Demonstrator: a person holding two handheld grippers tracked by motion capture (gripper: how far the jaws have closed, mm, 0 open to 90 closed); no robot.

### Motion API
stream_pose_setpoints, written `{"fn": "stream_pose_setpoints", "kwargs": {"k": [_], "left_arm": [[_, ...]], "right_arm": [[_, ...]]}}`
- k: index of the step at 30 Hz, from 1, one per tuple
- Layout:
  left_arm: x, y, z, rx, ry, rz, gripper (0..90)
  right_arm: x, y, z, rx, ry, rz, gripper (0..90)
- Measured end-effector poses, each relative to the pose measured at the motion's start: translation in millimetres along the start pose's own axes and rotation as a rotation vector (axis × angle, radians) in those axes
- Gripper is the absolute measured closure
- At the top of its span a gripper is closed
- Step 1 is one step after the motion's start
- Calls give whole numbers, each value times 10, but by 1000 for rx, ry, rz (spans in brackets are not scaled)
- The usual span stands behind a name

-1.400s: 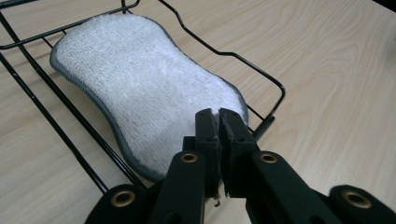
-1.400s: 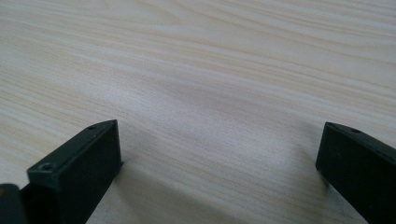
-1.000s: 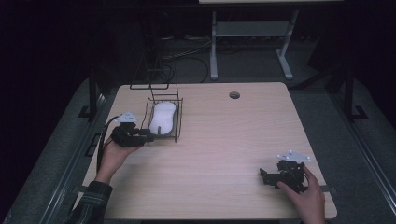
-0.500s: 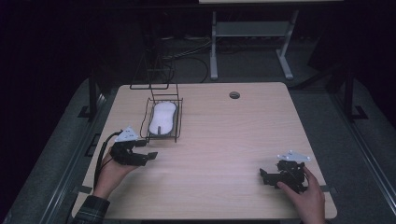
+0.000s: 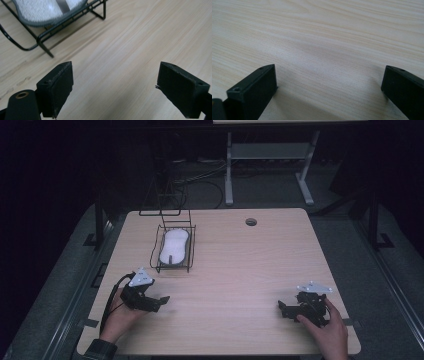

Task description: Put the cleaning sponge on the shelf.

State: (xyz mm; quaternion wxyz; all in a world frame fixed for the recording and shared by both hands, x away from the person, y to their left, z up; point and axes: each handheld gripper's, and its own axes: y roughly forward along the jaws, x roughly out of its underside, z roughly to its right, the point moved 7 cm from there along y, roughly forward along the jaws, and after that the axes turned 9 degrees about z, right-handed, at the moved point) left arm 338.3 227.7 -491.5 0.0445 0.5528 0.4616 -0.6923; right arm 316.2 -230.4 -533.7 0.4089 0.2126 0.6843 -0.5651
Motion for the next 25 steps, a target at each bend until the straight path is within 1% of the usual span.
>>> {"fn": "stream_pose_setpoints", "kwargs": {"k": [3,5,7,8,10,13,14,16,18,22,25], "left_arm": [[59,11,12,3,-10,-11,128],[127,31,34,8,6,-35,128],[145,38,41,8,11,-41,128],[183,54,54,15,21,-57,128],[201,63,62,21,19,-63,128],[262,91,83,38,32,-91,128],[277,99,102,63,13,-74,128],[283,96,102,65,14,-66,128],[298,90,100,70,15,-42,128],[336,76,95,75,18,24,128],[349,57,98,83,18,28,133]], "right_arm": [[0,0,0,0,0,0,0],[0,0,0,0,0,0,0],[0,0,0,0,0,0,0],[0,0,0,0,0,0,0],[0,0,0,0,0,0,0],[0,0,0,0,0,0,0],[0,0,0,0,0,0,0],[0,0,0,1,0,0,0],[0,0,0,1,0,0,0],[1,0,-1,1,1,0,0],[0,0,0,2,0,1,0]]}}
